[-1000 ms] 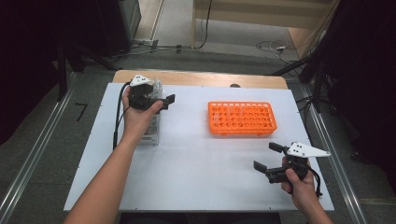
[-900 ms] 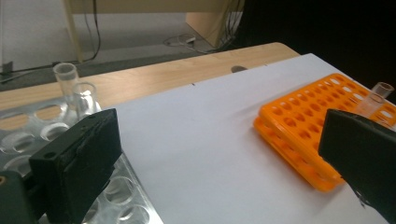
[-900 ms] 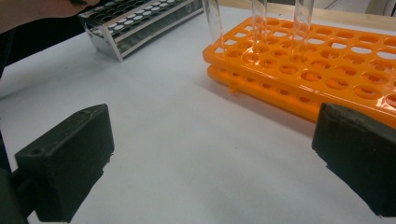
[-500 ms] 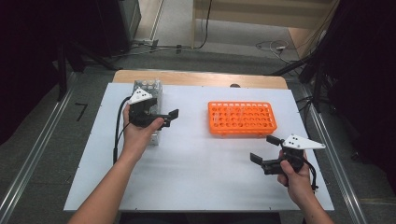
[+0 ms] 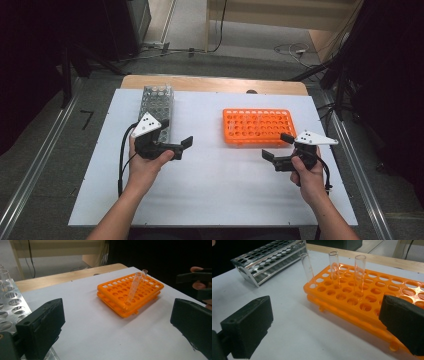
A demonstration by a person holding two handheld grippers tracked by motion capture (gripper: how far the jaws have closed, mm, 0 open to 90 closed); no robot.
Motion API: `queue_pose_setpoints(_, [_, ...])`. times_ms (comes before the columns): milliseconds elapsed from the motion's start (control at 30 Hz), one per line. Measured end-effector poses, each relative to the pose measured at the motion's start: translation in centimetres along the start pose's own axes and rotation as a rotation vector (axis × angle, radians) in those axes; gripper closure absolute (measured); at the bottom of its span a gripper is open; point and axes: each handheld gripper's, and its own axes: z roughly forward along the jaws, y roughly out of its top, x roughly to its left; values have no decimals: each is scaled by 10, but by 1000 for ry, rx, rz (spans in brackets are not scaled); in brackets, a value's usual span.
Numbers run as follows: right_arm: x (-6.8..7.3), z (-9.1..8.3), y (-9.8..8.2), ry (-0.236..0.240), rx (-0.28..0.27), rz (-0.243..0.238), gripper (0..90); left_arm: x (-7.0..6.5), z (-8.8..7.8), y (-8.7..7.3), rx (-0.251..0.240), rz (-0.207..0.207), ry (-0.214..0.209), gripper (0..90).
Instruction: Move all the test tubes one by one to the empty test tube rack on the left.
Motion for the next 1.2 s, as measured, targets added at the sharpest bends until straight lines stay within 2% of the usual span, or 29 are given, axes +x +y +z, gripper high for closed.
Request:
queue_pose_setpoints(67, [-2, 5, 2, -8, 5, 6, 0, -5, -3, -4, 2, 12, -2, 0])
queue_pose_setpoints(267, [-10, 20, 6, 0, 8, 17, 16, -13, -14, -19, -3, 2, -19, 0])
queue_pose_setpoints(433, [-16, 32, 11, -42, 15, 13, 37, -14, -23, -30, -3, -31, -30, 0])
queue_pose_setpoints(600, [-22, 42, 14, -53, 11, 21, 73, -16, -30, -36, -8, -17, -27, 0])
queue_pose_setpoints(667, [-24, 47, 14, -84, 11, 27, 145, -17, -30, -37, -7, -18, -35, 0])
queue_pose_setpoints(733, [-27, 52, 13, -95, 15, 43, 208, -18, -30, -38, -5, -21, -44, 0])
queue_pose_setpoints(900, [-31, 64, 11, -144, 30, 47, 389, -18, -26, -39, 5, -27, -49, 0])
queue_pose_setpoints(1033, [-33, 71, 14, -138, 38, 56, 468, -19, -24, -41, 14, -23, -55, 0])
queue_pose_setpoints(1200, [-35, 80, 17, -159, 44, 56, 549, -18, -25, -41, 9, -30, -54, 0])
